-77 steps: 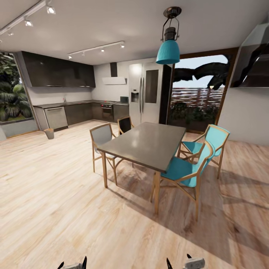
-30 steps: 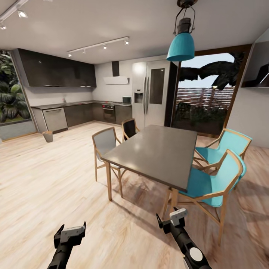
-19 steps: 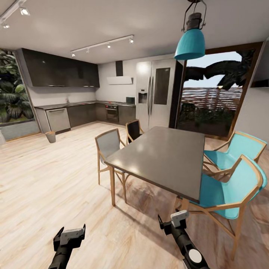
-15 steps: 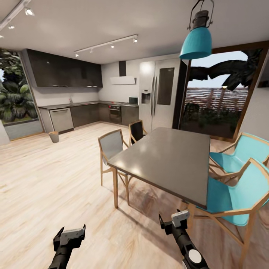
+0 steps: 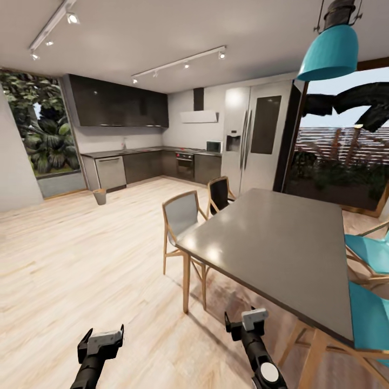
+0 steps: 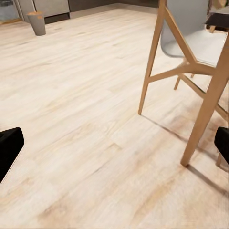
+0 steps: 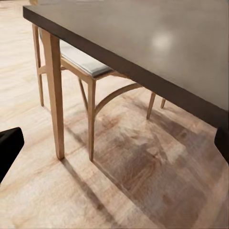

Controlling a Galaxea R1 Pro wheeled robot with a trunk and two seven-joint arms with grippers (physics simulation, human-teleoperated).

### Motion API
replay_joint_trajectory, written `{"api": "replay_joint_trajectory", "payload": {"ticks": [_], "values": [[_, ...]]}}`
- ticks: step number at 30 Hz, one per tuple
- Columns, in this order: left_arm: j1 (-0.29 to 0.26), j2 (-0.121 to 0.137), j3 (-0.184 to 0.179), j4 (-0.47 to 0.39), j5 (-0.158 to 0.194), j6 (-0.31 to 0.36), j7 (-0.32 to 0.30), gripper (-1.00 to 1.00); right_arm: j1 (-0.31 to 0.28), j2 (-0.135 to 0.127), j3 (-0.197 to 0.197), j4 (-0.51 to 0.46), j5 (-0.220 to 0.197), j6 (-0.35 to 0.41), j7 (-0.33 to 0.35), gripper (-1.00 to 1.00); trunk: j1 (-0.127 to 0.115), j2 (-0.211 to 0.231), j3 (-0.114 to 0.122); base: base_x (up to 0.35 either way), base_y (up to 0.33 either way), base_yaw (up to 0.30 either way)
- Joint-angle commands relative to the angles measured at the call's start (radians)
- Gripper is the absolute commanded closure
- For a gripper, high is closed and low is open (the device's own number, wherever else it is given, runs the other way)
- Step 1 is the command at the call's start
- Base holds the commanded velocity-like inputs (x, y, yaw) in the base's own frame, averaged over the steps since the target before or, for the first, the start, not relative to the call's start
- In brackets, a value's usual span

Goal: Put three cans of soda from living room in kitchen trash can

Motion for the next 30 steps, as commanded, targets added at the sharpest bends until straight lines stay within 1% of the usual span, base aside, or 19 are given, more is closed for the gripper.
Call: {"api": "replay_joint_trajectory", "payload": {"ticks": [1,3,5,10,18,25,30], "values": [[0.0,0.0,0.0,0.0,0.0,0.0,0.0,-1.0,-0.001,0.003,0.001,0.003,0.001,0.0,-0.013,-1.0,0.0,0.0,0.0,0.308,0.093,0.22],[0.0,0.0,0.0,0.0,-0.001,0.0,0.0,-1.0,-0.003,0.007,0.005,0.008,0.004,-0.002,-0.03,-1.0,0.0,0.0,-0.001,0.308,0.092,0.221],[0.0,0.0,0.0,0.0,-0.001,0.0,0.0,-1.0,-0.004,0.011,0.026,0.019,0.008,-0.026,-0.048,-1.0,0.0,0.0,-0.002,0.308,0.09,0.148],[0.0,0.0,0.0,0.0,-0.003,0.0,0.0,-1.0,-0.005,0.013,0.044,0.045,0.009,-0.066,-0.058,-1.0,0.0,0.0,-0.004,0.308,0.077,0.068],[0.0,0.0,0.0,0.001,-0.007,-0.007,0.0,-1.0,-0.006,0.015,0.049,0.088,0.01,-0.086,-0.068,-1.0,0.0,0.0,-0.014,0.307,0.019,0.014],[0.0,0.0,0.0,0.002,-0.007,-0.008,0.0,-1.0,-0.006,0.015,0.049,0.097,0.011,-0.088,-0.068,-1.0,0.0,0.0,-0.025,0.306,0.018,0.001],[0.0,0.0,0.0,0.002,-0.005,-0.011,0.0,-1.0,-0.006,0.015,0.049,0.1,0.012,-0.088,-0.068,-1.0,0.0,0.0,-0.033,0.286,0.117,0.0]]}}
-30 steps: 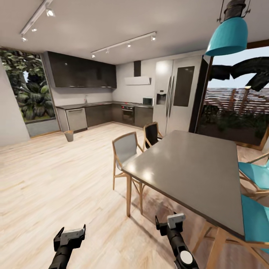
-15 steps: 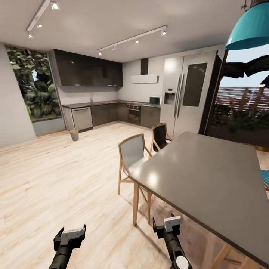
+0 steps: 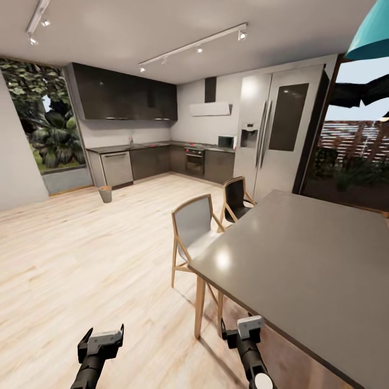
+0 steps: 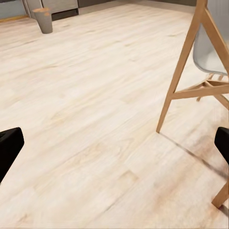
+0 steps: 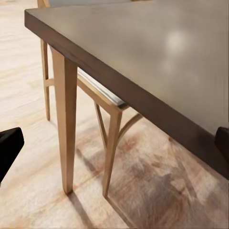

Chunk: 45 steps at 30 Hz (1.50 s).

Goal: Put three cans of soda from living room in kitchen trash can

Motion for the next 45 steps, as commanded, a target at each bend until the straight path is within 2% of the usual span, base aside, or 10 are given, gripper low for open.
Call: {"api": "replay_joint_trajectory", "payload": {"ticks": [1,13,33,45], "values": [[0.0,0.0,0.0,0.0,0.0,0.0,0.0,-1.0,0.0,0.0,0.0,0.0,0.0,0.0,0.0,-1.0,0.0,0.0,-0.002,0.257,0.17,0.0],[0.0,0.0,0.0,0.0,0.0,-0.001,0.0,-1.0,0.0,-0.002,0.001,0.021,0.0,-0.002,0.0,-1.0,0.0,0.0,-0.009,0.167,0.237,0.0],[0.0,0.0,0.0,0.0,0.0,-0.001,0.0,-1.0,-0.001,0.0,0.002,0.04,0.001,-0.002,0.0,-1.0,0.0,0.0,-0.009,0.014,0.279,0.0],[0.0,0.0,0.0,0.0,-0.001,-0.001,0.0,-1.0,-0.025,0.0,0.002,0.074,0.003,-0.002,0.0,-1.0,0.0,0.0,-0.009,0.026,0.283,0.0]]}}
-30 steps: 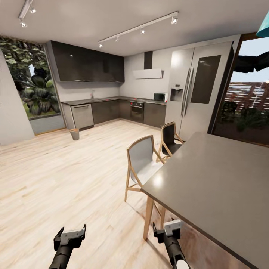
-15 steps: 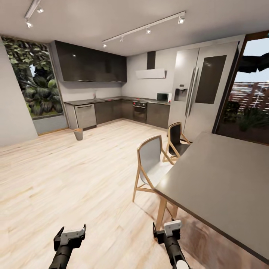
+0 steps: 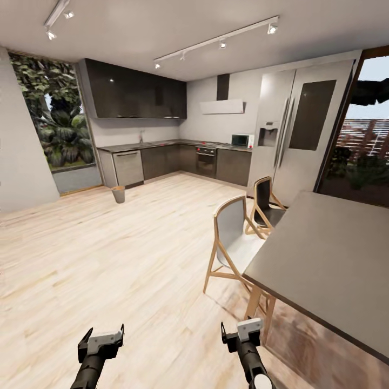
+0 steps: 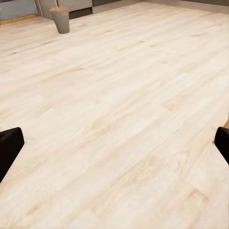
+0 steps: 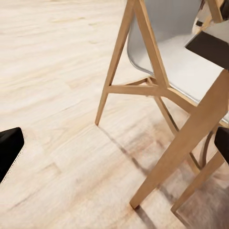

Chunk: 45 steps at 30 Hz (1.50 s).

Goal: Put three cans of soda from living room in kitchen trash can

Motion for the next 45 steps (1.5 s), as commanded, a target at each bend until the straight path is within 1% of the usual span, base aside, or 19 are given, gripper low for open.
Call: {"api": "replay_joint_trajectory", "payload": {"ticks": [1,12,13,15,16,20,32,45], "values": [[0.0,0.0,0.0,0.0,0.0,0.0,0.0,-1.0,0.0,0.0,0.0,0.0,0.0,0.0,0.0,-1.0,0.0,0.0,0.0,0.083,0.283,0.0],[0.0,0.0,-0.001,0.0,-0.003,0.0,-0.001,-1.0,-0.001,0.0,0.011,0.011,0.002,0.0,0.0,-1.0,0.0,0.0,-0.004,0.116,0.283,0.043],[0.0,0.0,-0.001,0.002,-0.003,0.0,-0.001,-1.0,-0.001,0.0,0.011,0.013,0.01,0.0,0.0,-1.0,0.0,0.0,-0.005,0.145,0.279,0.091],[0.0,0.0,-0.001,0.013,-0.003,0.0,-0.001,-1.0,-0.001,0.0,0.012,0.014,0.017,0.0,0.0,-1.0,0.0,0.0,-0.007,0.151,0.276,0.103],[0.0,0.0,-0.003,0.041,-0.002,0.0,-0.001,-1.0,-0.001,0.0,0.012,0.017,0.025,0.0,0.0,-1.0,0.0,0.0,-0.008,0.167,0.269,0.122],[0.0,0.0,-0.005,0.069,-0.001,-0.005,0.0,-1.0,-0.001,0.0,0.012,0.02,0.03,0.0,0.0,-1.0,0.0,0.0,-0.012,0.187,0.263,0.128],[0.0,0.0,-0.006,0.088,-0.001,-0.009,0.0,-1.0,-0.001,0.0,0.012,0.022,0.034,0.0,0.0,-1.0,0.0,0.0,-0.026,0.25,0.234,0.133],[0.0,-0.001,-0.005,0.088,0.0,-0.008,0.0,-1.0,-0.001,0.0,0.018,0.022,0.035,-0.002,0.0,-1.0,0.0,0.0,-0.028,0.278,0.208,0.016]]}}
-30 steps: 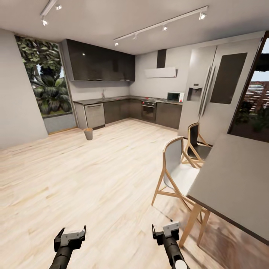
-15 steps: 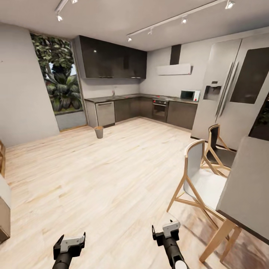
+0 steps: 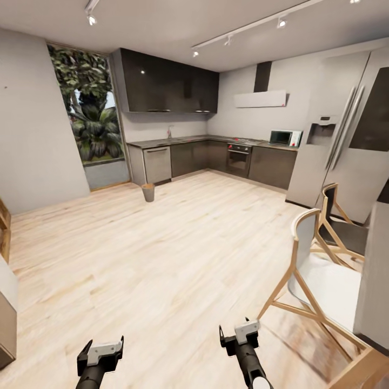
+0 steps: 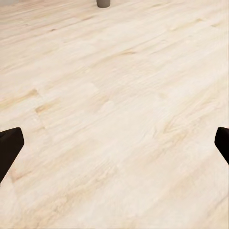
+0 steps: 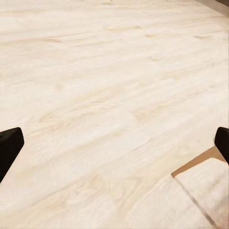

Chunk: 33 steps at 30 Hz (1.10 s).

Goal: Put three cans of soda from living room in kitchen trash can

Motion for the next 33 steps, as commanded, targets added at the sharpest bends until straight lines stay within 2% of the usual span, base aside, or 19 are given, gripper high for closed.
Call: {"api": "replay_joint_trajectory", "payload": {"ticks": [1,33], "values": [[0.0,0.0,0.0,0.0,0.0,0.0,0.0,-1.0,0.0,0.0,0.0,0.0,0.0,0.0,0.0,-1.0,0.0,0.0,0.0,0.299,0.152,0.001],[0.0,-0.003,0.001,-0.004,0.0,0.0,0.0,-1.0,0.0,-0.001,0.004,0.0,0.0,0.0,0.0,-1.0,0.0,0.0,0.0,0.312,0.118,0.0]]}}
